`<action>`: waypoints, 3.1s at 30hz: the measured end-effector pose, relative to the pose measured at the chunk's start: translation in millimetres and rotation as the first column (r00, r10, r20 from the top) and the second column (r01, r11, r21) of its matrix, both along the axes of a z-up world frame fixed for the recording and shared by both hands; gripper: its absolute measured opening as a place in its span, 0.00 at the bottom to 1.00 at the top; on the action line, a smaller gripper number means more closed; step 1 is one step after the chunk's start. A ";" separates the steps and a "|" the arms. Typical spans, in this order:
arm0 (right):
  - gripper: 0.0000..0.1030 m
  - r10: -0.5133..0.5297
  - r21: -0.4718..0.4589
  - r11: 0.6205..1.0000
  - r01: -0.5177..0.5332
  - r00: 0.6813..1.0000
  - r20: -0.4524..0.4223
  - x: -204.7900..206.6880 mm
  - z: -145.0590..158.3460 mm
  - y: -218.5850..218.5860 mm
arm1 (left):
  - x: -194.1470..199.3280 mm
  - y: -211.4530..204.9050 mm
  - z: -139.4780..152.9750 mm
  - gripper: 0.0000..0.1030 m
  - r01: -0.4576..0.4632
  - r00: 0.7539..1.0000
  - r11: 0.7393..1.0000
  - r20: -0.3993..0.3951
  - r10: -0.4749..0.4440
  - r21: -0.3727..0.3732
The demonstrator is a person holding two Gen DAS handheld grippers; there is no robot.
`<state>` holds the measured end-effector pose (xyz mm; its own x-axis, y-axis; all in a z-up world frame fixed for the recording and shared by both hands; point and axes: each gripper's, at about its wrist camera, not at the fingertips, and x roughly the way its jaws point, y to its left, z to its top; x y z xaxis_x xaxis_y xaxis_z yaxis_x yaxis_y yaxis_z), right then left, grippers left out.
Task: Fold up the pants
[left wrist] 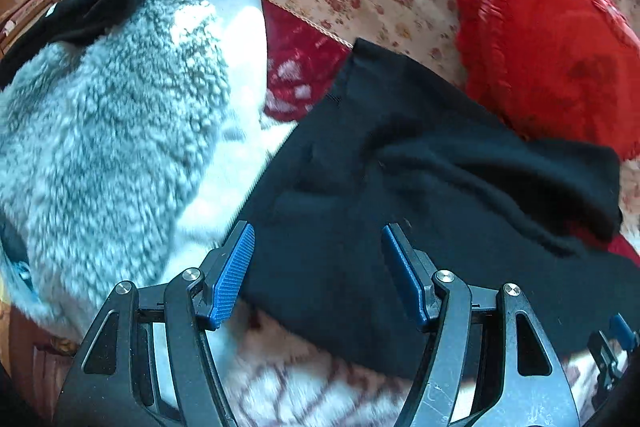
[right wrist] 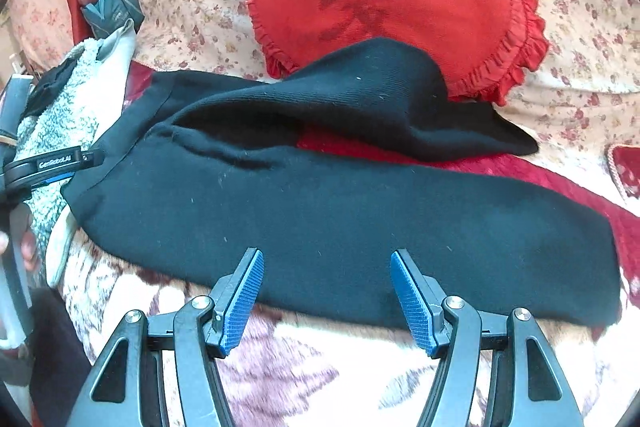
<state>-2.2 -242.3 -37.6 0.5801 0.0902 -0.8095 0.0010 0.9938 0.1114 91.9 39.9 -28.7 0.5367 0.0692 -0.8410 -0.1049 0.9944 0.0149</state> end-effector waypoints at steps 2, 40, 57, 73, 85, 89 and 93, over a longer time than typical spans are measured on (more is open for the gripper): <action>0.63 -0.008 0.017 1.000 0.008 1.000 -0.004 -6.7 0.5 -3.8 | -11.5 -2.9 -1.7 0.64 0.007 1.000 1.000 -0.018 -0.007 -0.027; 0.05 -0.045 0.241 0.970 0.023 0.995 0.088 -41.1 26.5 -45.9 | -44.3 37.1 4.4 0.08 -0.037 0.999 0.936 -0.014 0.034 -0.351; 0.20 -0.159 0.195 0.962 0.189 0.974 -0.163 -100.2 24.4 -112.9 | -91.5 60.0 9.6 0.24 -0.055 0.998 0.977 -0.032 0.049 -0.206; 0.10 -0.345 0.101 0.927 0.360 0.928 -0.142 -68.3 -2.9 -194.7 | -77.0 -5.5 1.0 0.38 0.085 0.992 0.974 -0.068 -0.102 -0.208; 0.15 -0.398 -0.078 0.917 0.390 0.909 -0.128 -64.0 -1.3 -194.2 | -51.8 -26.3 -24.7 0.42 0.096 0.988 0.981 -0.100 -0.114 -0.167; 0.29 -0.350 0.019 0.936 0.352 0.934 -0.070 -58.9 22.1 -180.1 | -45.6 -25.0 -18.5 0.42 0.090 0.991 0.986 -0.081 -0.103 -0.142; 0.30 -0.230 0.109 0.966 0.233 0.972 -0.044 -37.2 31.4 -145.7 | -35.9 -24.6 -13.7 0.42 0.090 0.992 0.986 -0.075 -0.102 -0.142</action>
